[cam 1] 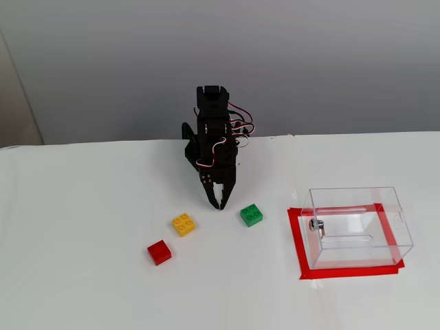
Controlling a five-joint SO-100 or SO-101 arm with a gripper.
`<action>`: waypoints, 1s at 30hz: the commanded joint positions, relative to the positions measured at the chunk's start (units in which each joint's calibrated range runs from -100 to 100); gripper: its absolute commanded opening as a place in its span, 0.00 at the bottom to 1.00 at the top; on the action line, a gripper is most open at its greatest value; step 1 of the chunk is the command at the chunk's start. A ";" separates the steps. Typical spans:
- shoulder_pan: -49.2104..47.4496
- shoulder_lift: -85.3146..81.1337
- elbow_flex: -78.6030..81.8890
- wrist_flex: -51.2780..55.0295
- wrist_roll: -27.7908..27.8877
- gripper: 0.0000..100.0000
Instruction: Pick the green lego brick and place it into the transparent box
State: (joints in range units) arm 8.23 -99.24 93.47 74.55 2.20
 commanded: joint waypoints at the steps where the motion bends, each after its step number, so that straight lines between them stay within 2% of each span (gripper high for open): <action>1: -0.06 -0.51 -1.33 0.21 0.15 0.01; 21: 3.79 0.09 -1.61 0.04 0.10 0.01; 30: 3.05 4.50 -10.92 0.04 0.10 0.01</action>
State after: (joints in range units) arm 11.54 -97.97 87.20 74.55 2.25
